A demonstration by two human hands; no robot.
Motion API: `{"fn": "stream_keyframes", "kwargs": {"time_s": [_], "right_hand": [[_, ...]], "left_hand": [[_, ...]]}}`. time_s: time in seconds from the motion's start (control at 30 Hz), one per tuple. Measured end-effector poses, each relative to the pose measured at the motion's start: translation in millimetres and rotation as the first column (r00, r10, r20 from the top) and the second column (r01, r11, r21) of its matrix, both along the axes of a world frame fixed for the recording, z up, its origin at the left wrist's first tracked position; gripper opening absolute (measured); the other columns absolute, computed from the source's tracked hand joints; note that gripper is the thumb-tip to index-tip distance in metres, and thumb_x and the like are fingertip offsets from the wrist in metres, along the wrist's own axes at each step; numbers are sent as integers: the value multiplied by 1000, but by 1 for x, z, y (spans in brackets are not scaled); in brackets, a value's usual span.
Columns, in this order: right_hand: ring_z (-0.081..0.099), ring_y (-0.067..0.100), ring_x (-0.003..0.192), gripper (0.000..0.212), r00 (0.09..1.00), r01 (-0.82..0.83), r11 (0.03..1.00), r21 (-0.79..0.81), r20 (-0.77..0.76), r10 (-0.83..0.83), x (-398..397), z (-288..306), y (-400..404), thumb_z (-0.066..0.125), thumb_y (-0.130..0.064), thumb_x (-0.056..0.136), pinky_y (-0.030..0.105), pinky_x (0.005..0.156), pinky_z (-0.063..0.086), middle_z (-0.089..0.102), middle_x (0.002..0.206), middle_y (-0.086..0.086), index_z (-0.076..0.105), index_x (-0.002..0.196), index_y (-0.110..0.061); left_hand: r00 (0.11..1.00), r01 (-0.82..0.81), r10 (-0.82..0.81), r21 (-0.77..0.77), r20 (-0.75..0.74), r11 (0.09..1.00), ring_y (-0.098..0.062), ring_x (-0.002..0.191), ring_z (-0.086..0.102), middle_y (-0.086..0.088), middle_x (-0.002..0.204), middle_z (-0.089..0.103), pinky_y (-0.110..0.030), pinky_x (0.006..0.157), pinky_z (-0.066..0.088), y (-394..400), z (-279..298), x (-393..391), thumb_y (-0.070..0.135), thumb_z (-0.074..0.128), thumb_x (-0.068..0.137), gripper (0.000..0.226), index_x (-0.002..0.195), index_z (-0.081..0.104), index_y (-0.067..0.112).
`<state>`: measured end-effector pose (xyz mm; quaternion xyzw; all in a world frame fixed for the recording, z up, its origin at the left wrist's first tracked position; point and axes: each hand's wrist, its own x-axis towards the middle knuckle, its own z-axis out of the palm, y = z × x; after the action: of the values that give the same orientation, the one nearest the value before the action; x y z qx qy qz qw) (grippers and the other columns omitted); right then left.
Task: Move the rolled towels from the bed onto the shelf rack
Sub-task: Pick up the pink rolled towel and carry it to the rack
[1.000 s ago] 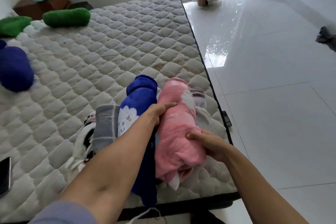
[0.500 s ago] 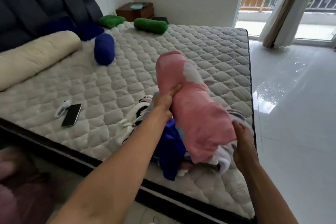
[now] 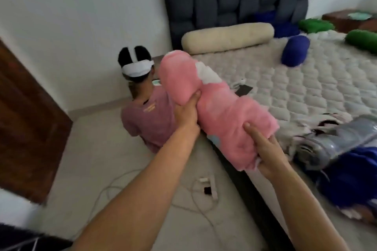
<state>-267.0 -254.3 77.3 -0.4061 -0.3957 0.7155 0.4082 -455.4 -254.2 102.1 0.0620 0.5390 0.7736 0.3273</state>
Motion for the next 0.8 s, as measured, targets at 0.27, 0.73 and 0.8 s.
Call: {"fn": "stream_keyframes", "kwargs": {"time_s": [0.27,0.73,0.8], "right_hand": [[66,25,101,50,947,-290,954,79,168,274,-194,6,-82,69,-16,70,40,80,55,69,111,9,63,119,-18],[65,26,92,46,522,-845,462,268,226,823,-452,11,-207,72,-21,80,40,79,51,68,107,7,57,122,-15],[66,24,90,43,412,-894,341,292,232,881,-482,14,-225,72,-25,80,39,77,52,68,103,4,56,119,-17]], "left_hand": [[931,-349,315,200,183,915,-19,86,71,-5,104,74,-28,64,59,-198,0,-150,15,72,80,42,121,60,17],[563,-822,786,75,257,565,-29,109,61,-4,120,65,-52,87,56,-405,-11,-314,45,74,75,69,136,48,26],[496,-866,834,61,244,497,-30,111,61,-6,122,66,-50,83,57,-426,-8,-332,46,73,75,68,135,50,24]]}}
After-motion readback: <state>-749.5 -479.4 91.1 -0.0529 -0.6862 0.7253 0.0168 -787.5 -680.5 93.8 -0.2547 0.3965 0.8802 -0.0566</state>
